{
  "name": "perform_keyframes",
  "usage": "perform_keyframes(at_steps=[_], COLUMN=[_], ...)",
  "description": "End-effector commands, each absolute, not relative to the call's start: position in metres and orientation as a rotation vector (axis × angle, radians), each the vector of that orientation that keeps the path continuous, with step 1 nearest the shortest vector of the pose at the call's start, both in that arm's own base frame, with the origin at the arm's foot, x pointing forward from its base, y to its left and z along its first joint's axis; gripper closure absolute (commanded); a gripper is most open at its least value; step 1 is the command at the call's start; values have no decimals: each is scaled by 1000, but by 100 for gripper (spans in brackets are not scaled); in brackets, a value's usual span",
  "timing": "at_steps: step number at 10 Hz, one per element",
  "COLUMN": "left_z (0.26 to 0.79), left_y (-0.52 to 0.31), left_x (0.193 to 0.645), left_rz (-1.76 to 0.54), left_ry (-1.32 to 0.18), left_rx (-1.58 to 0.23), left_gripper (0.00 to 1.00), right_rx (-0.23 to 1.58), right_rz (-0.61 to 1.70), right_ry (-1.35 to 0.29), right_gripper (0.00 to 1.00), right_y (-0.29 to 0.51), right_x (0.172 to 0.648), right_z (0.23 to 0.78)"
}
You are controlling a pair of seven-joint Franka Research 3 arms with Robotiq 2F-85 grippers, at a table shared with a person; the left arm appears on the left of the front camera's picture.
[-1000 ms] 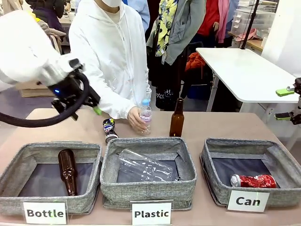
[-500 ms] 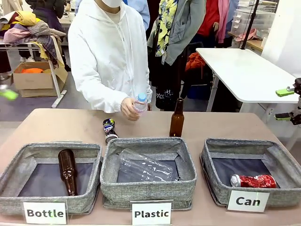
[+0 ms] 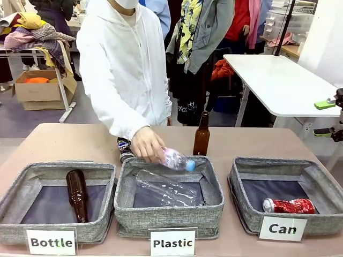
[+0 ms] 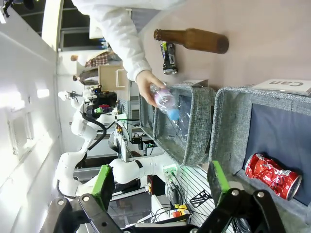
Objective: Sort the can waste into the basket.
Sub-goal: Pick up the can waste from the table and place it in the right Fabric basket.
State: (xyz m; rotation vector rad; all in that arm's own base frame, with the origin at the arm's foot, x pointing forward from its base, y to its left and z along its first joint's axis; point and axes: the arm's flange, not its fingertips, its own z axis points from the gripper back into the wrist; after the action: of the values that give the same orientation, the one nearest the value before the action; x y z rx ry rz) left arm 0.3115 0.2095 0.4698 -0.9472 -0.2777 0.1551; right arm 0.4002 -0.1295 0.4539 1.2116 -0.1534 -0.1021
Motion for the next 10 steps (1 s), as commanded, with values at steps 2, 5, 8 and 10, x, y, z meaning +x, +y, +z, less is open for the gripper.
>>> perform_keyframes(at_steps=[2, 5, 8, 10], left_z=[486, 503, 504, 497], left_y=[165, 81, 2, -47], left_x=[350, 392, 443, 469], left_rz=[27, 97, 82, 98], left_ry=[-249, -239, -201, -206], left_rx=[-932, -776, -646, -546], left_gripper=[0, 0, 0, 0], right_rx=[1211, 1211, 1211, 1211], right_rz=[-75, -75, -75, -75], right_ry=[-159, -159, -159, -159], right_gripper=[0, 0, 0, 0], right_y=[-133, -133, -133, -133], right_x=[400, 400, 400, 400], right_z=[455, 455, 455, 455])
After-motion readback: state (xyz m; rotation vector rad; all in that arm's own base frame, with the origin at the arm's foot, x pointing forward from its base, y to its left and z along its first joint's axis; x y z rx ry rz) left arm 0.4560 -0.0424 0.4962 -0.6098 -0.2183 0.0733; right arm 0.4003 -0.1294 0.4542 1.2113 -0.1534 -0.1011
